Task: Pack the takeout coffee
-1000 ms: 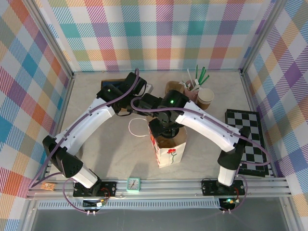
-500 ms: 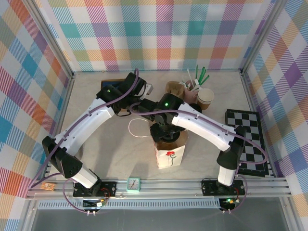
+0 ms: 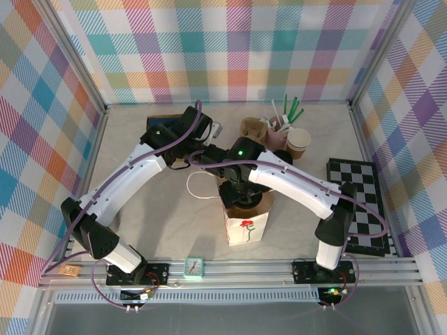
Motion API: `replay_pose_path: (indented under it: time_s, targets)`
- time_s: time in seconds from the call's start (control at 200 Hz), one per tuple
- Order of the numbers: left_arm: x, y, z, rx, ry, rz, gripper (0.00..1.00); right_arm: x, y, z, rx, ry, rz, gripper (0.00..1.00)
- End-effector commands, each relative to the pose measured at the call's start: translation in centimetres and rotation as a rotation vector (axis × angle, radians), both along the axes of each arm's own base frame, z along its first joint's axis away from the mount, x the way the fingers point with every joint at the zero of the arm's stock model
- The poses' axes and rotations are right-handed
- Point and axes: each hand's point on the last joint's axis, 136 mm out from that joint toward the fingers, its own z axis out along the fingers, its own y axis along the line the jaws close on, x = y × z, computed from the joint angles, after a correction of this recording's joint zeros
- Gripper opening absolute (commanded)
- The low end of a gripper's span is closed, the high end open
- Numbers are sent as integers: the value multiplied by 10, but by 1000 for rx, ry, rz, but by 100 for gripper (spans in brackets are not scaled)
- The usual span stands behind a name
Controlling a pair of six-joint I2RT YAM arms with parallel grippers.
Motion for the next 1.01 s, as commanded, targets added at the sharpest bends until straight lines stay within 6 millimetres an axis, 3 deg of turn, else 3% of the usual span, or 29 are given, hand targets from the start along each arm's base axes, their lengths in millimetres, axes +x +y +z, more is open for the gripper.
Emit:
replay_pose_path:
  time_s: [0.0,0.595,1.0]
  targets:
    - [-4,1,11,-34,-16,5,33,-10,-6,-1,13,48,-23,39]
    - [-5,1,9,-42,-12,9,33,-10,6,-12,93,87,-43,40]
    - [-6,6,16,-39,-26,23,29,-12,-11,-14,74,83,-80,40]
